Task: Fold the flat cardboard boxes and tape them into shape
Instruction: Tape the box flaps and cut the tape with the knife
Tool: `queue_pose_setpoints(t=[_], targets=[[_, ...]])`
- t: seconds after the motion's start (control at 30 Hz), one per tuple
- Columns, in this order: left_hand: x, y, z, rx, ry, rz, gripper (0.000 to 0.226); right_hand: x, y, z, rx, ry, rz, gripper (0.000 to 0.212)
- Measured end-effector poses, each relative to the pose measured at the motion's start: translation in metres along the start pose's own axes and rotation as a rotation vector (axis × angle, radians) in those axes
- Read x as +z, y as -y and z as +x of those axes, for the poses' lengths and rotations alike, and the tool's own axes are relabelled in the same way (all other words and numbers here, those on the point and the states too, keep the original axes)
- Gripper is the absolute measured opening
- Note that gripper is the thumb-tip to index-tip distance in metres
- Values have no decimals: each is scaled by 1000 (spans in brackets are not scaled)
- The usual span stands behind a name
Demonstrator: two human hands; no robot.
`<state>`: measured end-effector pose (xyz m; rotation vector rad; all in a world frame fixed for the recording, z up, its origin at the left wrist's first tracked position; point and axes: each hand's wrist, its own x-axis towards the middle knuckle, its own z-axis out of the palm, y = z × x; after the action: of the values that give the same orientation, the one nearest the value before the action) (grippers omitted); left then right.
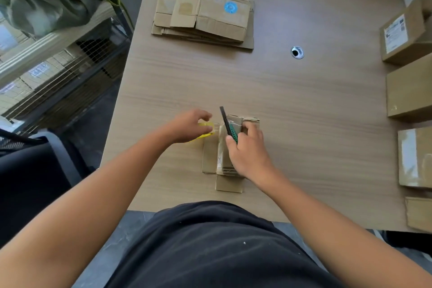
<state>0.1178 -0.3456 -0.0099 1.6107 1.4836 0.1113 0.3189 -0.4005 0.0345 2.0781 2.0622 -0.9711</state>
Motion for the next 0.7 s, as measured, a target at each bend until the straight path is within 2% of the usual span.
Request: queue_pose_setpoints(t=[0.07, 0.23, 0.37, 0.47, 0.57, 0.63, 0.7], targets=[[-2, 7, -9, -2, -4, -37, 48, 0, 4, -1, -3, 71, -31, 56], [-11, 1, -5, -137, -43, 136, 34, 5, 11, -4, 7, 151, -35, 60], [-17, -12, -5, -120, -77, 197, 9, 7, 14, 4, 32, 138, -61, 60], [-12, -21, -13, -71, -95, 232, 8, 11, 18, 9, 92, 175, -133, 60], [-9, -28, -27, -40, -191, 221, 8, 12, 24, 9, 109, 267, -227, 61], [-10, -31, -38, -24, -264, 152, 8, 6, 25, 6, 89, 229, -93, 61], [-12, -35, -52, -7, -298, 103, 6, -6, 19, -3, 29, 128, 166, 55]])
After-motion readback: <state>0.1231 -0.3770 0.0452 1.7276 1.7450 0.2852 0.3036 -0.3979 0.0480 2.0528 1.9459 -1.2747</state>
